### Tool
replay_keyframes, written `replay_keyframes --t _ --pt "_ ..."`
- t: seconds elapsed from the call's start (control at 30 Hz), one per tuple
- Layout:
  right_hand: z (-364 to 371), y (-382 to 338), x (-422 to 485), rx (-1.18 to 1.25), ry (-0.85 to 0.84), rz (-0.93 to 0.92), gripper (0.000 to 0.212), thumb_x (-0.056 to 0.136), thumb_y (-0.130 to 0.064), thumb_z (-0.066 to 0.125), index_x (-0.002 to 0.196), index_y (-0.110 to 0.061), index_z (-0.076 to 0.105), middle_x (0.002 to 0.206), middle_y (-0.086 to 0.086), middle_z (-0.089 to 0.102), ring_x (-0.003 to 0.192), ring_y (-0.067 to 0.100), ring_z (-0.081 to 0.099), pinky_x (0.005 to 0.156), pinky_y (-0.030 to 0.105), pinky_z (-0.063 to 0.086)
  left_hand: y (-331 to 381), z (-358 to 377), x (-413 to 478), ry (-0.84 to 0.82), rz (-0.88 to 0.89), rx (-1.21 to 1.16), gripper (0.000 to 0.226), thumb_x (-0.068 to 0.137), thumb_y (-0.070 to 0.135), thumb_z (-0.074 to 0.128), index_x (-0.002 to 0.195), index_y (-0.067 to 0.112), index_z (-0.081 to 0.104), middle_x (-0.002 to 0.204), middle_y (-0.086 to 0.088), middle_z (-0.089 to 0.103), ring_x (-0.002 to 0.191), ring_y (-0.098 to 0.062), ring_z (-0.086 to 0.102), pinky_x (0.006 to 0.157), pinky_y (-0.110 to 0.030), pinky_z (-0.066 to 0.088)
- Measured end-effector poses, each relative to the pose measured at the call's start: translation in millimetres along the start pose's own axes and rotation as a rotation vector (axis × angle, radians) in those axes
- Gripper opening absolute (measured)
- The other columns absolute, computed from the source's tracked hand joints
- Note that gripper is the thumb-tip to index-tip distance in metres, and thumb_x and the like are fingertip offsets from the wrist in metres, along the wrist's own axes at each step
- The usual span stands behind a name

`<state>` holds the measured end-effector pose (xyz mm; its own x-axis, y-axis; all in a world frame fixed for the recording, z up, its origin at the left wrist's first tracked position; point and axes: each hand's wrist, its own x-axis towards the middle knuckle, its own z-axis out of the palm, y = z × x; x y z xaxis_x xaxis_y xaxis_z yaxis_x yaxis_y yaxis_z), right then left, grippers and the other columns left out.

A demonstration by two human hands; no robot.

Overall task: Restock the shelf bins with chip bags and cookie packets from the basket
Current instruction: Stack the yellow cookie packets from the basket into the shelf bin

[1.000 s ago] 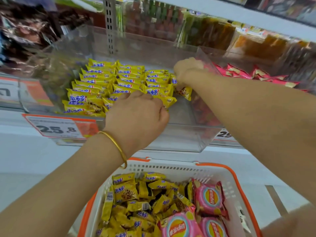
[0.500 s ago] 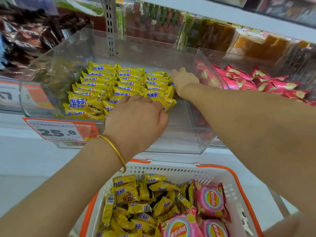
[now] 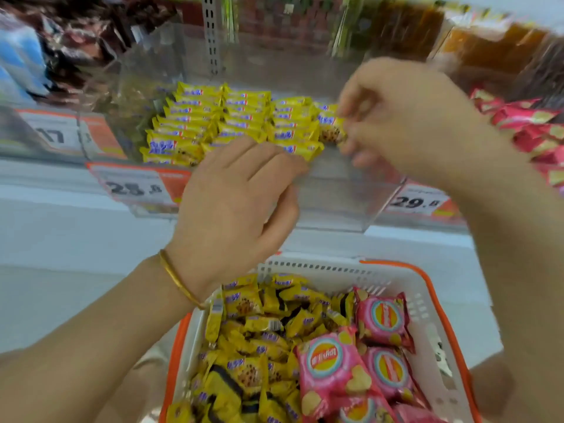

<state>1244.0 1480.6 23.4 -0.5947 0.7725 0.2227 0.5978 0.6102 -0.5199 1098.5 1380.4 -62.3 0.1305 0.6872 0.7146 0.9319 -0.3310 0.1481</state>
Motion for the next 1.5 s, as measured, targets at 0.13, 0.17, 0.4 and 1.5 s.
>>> replay_keyframes --t 0.13,0.17,0.4,1.5 --pt "69 23 -70 0.141 -0.568 0.132 0.029 0.087 0.01 0.05 0.077 -0.017 0.055 0.083 0.013 0.059 0.078 0.027 0.067 0.068 0.045 0.056 2 -2 -51 -0.297 -0.085 -0.003 0.027 0.086 0.019 0.046 0.097 0.01 0.069 0.089 -0.005 0.068 0.082 -0.028 0.062 0.063 -0.039 0.052" --pt "100 35 -77 0.126 -0.618 0.204 0.024 0.089 0.007 0.049 0.086 -0.015 0.059 0.092 0.014 0.06 0.08 0.026 0.064 0.071 0.044 0.055 0 -1 -60 -0.369 -0.128 0.006 0.029 0.085 0.022 0.044 0.097 0.013 0.069 0.09 -0.002 0.068 0.084 -0.026 0.063 0.062 -0.035 0.053" --pt "293 115 -100 -0.31 -0.84 0.124 0.022 0.09 -0.01 0.058 0.11 -0.004 0.052 0.101 0.012 0.054 0.093 0.031 0.058 0.065 0.037 0.045 -9 15 -73 -0.552 -0.26 0.023 0.043 0.082 0.033 0.031 0.096 0.018 0.068 0.086 0.002 0.066 0.087 -0.025 0.061 0.058 -0.038 0.053" --pt "98 72 -97 1.074 -0.313 0.657 0.03 0.094 -0.034 0.052 0.102 -0.005 0.053 0.08 0.015 0.062 0.069 0.027 0.07 0.069 0.036 0.059 22 47 -45 -0.653 -0.294 -0.401 0.051 0.077 0.034 0.071 0.12 0.018 0.047 0.117 0.004 0.049 0.105 -0.01 0.052 0.088 -0.023 0.045"
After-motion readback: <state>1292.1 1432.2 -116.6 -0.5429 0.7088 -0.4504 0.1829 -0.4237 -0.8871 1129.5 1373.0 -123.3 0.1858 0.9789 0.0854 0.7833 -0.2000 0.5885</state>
